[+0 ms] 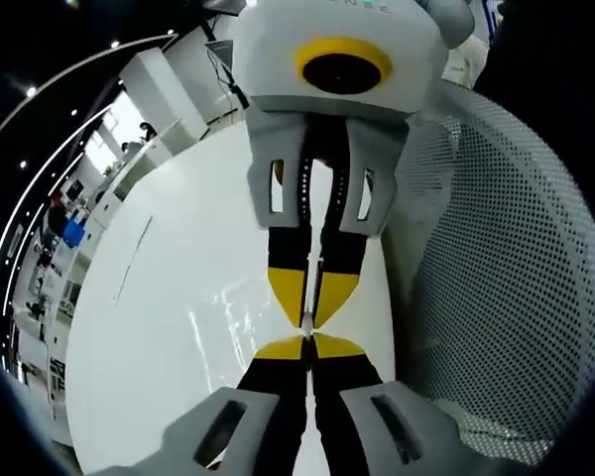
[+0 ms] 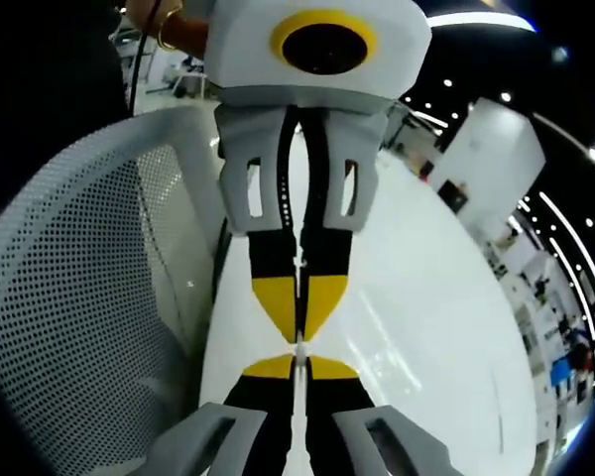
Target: Open the resealable bag by pulling the two sides of the seal apart until the entire bag opening is separated and visibly accessible.
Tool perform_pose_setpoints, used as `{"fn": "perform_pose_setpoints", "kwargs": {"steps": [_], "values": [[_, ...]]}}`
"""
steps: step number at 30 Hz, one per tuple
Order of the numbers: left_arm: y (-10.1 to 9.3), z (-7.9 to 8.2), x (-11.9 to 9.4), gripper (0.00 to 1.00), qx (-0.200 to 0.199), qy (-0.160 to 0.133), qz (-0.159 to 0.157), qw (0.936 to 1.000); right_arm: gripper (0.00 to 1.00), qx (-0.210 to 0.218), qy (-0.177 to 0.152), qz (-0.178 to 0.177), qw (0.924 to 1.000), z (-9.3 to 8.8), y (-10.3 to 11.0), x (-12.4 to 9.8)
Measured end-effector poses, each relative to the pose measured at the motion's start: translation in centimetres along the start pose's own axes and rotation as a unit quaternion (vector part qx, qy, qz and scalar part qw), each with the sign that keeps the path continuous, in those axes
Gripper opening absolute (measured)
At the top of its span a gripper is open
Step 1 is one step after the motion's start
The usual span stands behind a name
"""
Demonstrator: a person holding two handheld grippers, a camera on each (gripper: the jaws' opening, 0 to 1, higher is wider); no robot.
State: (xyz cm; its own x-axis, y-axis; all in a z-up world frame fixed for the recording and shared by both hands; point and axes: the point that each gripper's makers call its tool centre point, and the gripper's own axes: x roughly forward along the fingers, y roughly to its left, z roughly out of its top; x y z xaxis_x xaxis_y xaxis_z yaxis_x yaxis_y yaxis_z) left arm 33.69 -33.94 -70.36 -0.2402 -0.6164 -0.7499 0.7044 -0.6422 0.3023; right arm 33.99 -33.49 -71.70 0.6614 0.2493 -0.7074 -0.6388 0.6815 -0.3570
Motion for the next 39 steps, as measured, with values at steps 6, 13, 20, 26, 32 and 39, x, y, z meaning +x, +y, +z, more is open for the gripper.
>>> {"fn": "perform_pose_setpoints", "kwargs": {"steps": [6,13,20,26,32,39], "values": [[0.0,0.0,-0.2,0.00,-0.008,-0.003,0.001,1.0000,0.00,0.017,-0.004,0.001,0.9998,-0.2,-0.1,-0.1],[0.1,0.0,-0.2,0.00,-0.005,-0.004,0.006,1.0000,0.00,0.016,-0.002,-0.002,0.9999,-0.4,-0.2,-0.1],[0.0,-0.1,-0.7,0.00,-0.027,-0.014,0.003,0.9995,0.00,0.023,0.017,-0.003,0.9996,-2.5,-0.2,-0.8],[-0.3,-0.2,-0.2,0.00,-0.007,-0.001,-0.006,1.0000,0.00,0.004,0.030,-0.004,0.9995,-2.5,-0.1,-0.5],[0.1,-1.1,0.2,0.00,-0.007,0.023,0.011,0.9996,0.00,0.006,0.025,-0.008,0.9996,-2.1,-0.3,-0.5],[0.3,-0.7,0.7,0.01,0.027,0.043,0.021,0.9985,0.00,0.002,0.013,-0.006,0.9999,-1.0,0.0,-0.2]]}}
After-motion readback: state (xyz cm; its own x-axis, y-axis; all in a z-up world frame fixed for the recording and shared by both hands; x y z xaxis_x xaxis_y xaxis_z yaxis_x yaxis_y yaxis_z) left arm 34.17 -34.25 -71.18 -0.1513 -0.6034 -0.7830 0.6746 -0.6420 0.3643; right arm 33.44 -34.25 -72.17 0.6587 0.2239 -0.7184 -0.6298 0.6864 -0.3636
